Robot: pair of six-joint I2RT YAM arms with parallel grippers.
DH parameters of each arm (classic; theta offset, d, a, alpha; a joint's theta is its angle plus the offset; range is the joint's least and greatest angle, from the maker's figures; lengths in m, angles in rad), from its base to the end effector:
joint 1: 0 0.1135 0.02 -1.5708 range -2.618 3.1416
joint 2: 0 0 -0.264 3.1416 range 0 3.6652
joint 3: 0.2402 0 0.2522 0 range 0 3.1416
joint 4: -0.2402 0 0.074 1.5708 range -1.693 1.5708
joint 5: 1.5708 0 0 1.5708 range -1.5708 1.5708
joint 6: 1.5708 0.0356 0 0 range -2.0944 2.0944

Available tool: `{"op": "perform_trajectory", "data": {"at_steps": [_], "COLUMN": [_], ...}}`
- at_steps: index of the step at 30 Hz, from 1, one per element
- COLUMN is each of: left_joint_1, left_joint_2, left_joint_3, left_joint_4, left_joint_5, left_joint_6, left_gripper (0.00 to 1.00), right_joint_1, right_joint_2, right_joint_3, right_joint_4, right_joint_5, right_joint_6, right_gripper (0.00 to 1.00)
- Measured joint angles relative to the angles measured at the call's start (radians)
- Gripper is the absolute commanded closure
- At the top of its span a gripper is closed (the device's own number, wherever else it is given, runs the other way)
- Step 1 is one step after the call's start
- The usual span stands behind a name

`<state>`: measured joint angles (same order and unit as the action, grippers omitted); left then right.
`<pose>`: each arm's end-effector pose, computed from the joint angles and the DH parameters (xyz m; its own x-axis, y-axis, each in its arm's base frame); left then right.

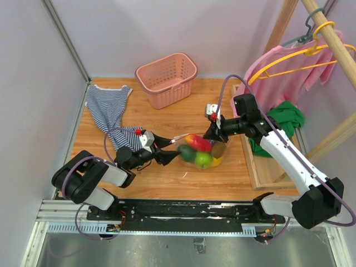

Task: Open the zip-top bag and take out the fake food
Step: Unzip the zipper food storage bag at the center of the board.

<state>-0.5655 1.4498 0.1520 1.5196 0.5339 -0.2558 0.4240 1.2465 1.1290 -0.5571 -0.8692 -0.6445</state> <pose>0.1710 -0.1300 0.1789 -0.0431 -0.2306 -0.9721 0.8988 0.4160 -0.1385 0.2275 0.1325 0.3340 0.0311 -0.4114 -0.9109 -0.9889 0.1197 -0.0878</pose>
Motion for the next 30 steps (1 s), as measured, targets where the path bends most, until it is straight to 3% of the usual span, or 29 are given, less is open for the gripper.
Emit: {"op": "perform_trajectory", "data": {"at_steps": [3, 7, 11, 21, 26, 30], "left_joint_1": [0.001, 0.0, 0.001, -0.008, -0.061, -0.086], "left_joint_2": [0.042, 0.047, 0.047, -0.03, -0.122, -0.204], "left_joint_3": [0.041, 0.065, 0.068, 0.08, 0.117, 0.13], "left_joint_4": [0.005, 0.01, 0.011, 0.01, -0.061, -0.159], "left_joint_5": [0.004, 0.005, 0.021, 0.109, 0.122, 0.116], "left_joint_6": [-0.044, -0.078, -0.102, -0.198, -0.164, -0.111], "left_gripper": [0.43, 0.78, 0.99, 1.0, 1.0, 1.0], "right_joint_1": [0.0, 0.0, 0.0, 0.006, 0.059, 0.106], "right_joint_2": [0.0, 0.0, 0.0, -0.055, -0.074, -0.06], "right_joint_3": [-0.001, -0.001, -0.001, -0.001, -0.001, -0.001], "right_joint_4": [0.0, 0.001, 0.0, -0.005, 0.008, 0.023], "right_joint_5": [-0.003, -0.003, -0.002, -0.048, -0.081, -0.079], "right_joint_6": [-0.004, -0.008, -0.013, -0.062, -0.043, -0.019], "right_gripper": [0.99, 0.99, 0.96, 0.45, 0.46, 0.52]}}
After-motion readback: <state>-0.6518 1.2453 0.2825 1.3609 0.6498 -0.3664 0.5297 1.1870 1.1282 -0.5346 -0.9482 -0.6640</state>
